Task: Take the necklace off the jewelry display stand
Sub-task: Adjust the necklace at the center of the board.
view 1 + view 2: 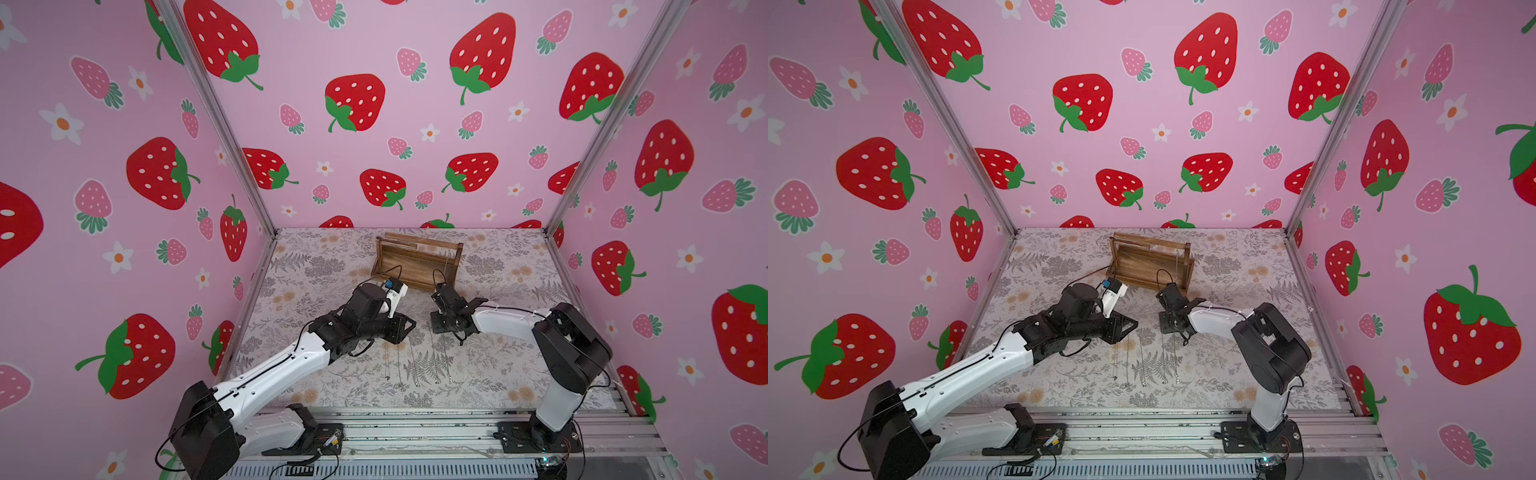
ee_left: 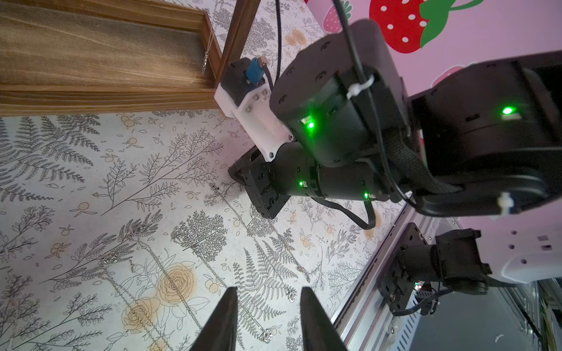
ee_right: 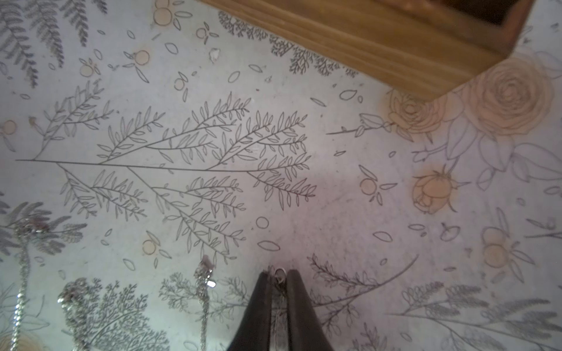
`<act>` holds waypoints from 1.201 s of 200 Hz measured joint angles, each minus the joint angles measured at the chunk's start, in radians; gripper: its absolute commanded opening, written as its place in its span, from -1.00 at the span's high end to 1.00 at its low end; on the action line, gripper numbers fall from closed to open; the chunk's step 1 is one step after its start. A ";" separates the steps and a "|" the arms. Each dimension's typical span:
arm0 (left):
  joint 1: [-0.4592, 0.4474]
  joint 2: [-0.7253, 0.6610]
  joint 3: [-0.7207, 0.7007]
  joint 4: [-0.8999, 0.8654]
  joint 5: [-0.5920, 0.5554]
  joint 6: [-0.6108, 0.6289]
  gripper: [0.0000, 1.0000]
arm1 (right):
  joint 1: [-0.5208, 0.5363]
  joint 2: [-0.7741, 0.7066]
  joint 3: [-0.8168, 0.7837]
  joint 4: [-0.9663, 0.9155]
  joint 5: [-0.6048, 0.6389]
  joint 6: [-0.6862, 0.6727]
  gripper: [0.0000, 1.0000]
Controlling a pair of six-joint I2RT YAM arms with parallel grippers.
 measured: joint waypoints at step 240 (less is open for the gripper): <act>0.000 -0.010 -0.008 0.003 0.028 -0.047 0.30 | -0.011 -0.164 -0.162 0.045 -0.048 0.039 0.30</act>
